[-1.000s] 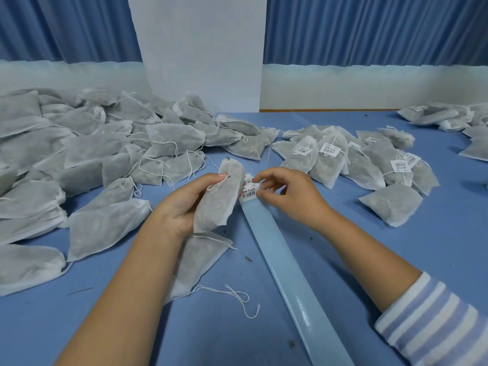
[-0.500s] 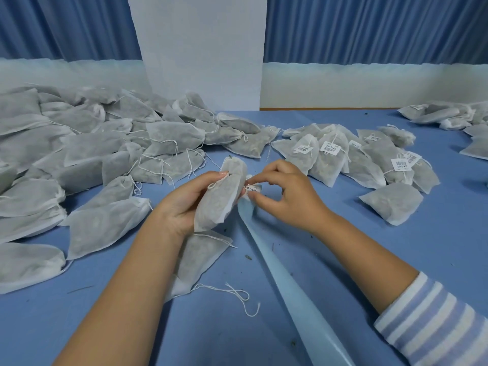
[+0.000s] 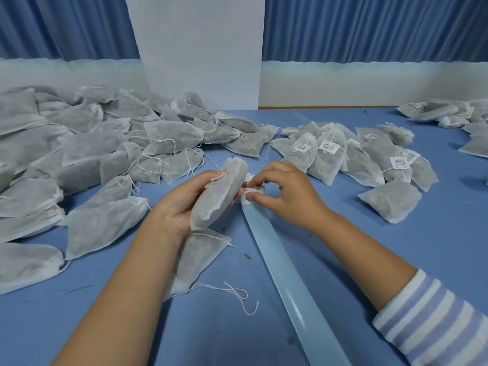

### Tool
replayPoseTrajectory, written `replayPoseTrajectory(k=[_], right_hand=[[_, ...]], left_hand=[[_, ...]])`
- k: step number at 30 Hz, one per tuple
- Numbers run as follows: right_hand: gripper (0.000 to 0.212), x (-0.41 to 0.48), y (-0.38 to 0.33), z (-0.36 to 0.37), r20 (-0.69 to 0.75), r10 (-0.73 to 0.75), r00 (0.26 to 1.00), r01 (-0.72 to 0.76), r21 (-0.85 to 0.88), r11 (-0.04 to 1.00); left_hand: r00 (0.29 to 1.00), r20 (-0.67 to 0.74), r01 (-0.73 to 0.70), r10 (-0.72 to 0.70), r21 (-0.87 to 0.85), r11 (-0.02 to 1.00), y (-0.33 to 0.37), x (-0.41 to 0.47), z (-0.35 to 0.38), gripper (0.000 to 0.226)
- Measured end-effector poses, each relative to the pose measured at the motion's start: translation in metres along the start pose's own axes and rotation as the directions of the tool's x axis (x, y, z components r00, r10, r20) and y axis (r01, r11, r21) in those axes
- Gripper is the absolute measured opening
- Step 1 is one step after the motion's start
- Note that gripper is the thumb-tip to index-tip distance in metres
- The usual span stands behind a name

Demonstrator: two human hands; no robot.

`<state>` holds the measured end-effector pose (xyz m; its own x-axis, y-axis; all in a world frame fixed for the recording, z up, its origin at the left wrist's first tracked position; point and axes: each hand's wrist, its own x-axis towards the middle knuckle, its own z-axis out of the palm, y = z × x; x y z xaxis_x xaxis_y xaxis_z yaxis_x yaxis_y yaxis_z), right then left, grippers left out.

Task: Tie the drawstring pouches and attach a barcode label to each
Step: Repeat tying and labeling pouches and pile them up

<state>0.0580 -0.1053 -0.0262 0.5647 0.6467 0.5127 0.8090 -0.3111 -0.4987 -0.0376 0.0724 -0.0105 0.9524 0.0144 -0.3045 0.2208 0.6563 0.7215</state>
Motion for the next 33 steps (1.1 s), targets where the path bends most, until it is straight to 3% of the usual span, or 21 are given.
replayPoseTrajectory(k=[7, 19, 33], right_hand=[[0.013, 0.001, 0.001, -0.001, 0.031, 0.058, 0.998, -0.062, 0.129, 0.99], [0.008, 0.001, 0.001, -0.002, 0.038, 0.026, 0.999, -0.032, 0.16, 0.987], [0.017, -0.002, -0.005, -0.009, 0.07, -0.032, 0.997, 0.014, 0.243, 0.97]], left_hand=[[1.0, -0.008, 0.003, -0.002, 0.065, 0.998, 0.0, -0.001, 0.0, 0.021], [1.0, -0.026, 0.011, -0.009, 0.082, 0.997, 0.002, 0.0, -0.004, 0.02], [0.999, -0.035, 0.035, -0.03, 0.167, 0.985, 0.003, 0.004, -0.01, 0.017]])
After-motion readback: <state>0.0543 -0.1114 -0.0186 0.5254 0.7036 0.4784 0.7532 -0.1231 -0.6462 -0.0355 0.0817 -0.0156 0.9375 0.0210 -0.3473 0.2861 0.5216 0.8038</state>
